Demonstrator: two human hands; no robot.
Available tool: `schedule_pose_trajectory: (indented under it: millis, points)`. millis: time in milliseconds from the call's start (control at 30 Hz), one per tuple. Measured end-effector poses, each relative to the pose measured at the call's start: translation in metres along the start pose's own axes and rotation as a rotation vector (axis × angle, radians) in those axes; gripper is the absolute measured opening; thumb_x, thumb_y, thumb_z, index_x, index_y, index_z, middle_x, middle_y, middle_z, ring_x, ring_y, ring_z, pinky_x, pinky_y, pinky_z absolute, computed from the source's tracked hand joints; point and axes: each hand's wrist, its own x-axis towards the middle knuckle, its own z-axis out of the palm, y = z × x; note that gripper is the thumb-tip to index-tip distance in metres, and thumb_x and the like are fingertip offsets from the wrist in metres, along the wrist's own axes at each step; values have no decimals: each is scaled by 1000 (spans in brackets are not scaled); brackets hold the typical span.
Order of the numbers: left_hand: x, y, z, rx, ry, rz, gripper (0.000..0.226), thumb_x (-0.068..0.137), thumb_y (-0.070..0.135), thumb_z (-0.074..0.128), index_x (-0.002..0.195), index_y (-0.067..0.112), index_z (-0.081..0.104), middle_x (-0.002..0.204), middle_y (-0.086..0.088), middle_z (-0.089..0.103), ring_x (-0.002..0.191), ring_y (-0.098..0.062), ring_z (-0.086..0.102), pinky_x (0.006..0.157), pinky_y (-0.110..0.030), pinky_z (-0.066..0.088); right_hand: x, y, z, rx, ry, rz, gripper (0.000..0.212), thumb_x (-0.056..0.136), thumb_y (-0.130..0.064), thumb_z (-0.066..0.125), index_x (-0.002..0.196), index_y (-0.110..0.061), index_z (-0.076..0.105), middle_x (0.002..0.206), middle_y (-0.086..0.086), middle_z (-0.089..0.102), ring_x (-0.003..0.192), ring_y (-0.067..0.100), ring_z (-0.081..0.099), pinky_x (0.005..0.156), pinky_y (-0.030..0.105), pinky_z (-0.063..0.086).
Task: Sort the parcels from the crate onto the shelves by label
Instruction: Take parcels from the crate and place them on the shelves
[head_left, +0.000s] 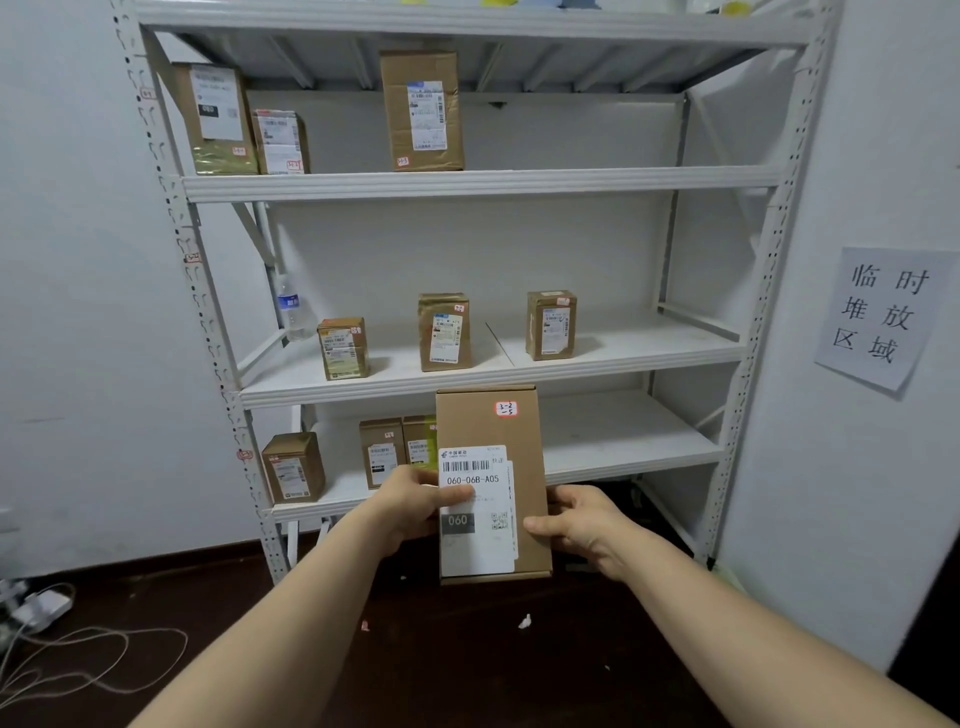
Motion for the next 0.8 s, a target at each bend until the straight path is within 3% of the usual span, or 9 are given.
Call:
schedule_pose_trajectory:
  millis: [200, 267, 367, 433, 533, 800]
  points:
    - [1, -5, -6, 28, -2, 4, 30, 77, 13, 77, 103, 8, 64, 96, -6, 73, 90, -20, 70, 78, -33, 57, 5, -1, -3, 1, -59, 33, 34, 81, 12, 64, 110, -5, 62, 95, 9, 70, 82, 16, 68, 58, 19, 54]
    - [0, -6, -10, 30, 6, 4, 30, 77, 14, 78, 103, 8, 63, 95, -6, 73, 90, -19, 70, 74, -32, 57, 11, 2, -2, -3, -77, 51, 38, 80, 11, 66, 115, -3, 62, 97, 9, 71, 85, 17, 68, 62, 21, 55]
    - [1, -11, -17, 52, 28, -6, 31, 77, 13, 78, 102, 7, 62, 96, -8, 72, 87, -19, 70, 71, -30, 58, 24, 11, 5, 2, -69, 57, 61, 74, 2, 76, 130, -5, 53, 108, 10, 70, 98, 21, 67, 83, 31, 56]
    - [5, -16, -25, 60, 42, -11, 33, 76, 13, 79, 104, 6, 62, 103, -11, 71, 92, -22, 70, 80, -36, 58, 33, 10, 10, -26, 0, 1, 86, 70, -7, 81, 144, -12, 37, 128, 12, 59, 116, 23, 58, 99, 37, 47]
    - [13, -22, -37, 61, 42, -31, 36, 73, 13, 80, 104, 6, 63, 104, -11, 71, 94, -22, 70, 84, -38, 57, 49, 1, 13, -12, 44, -106, 96, 71, -10, 82, 149, -18, 26, 147, 15, 39, 132, 26, 42, 112, 44, 34]
    - [71, -19, -75, 28, 0, -31, 44, 75, 10, 79, 113, 3, 60, 108, -11, 71, 96, -20, 69, 78, -32, 59, 112, -22, 39, 6, -5, -110, 82, 80, -5, 74, 147, -11, 29, 132, 16, 56, 112, 26, 60, 103, 43, 45]
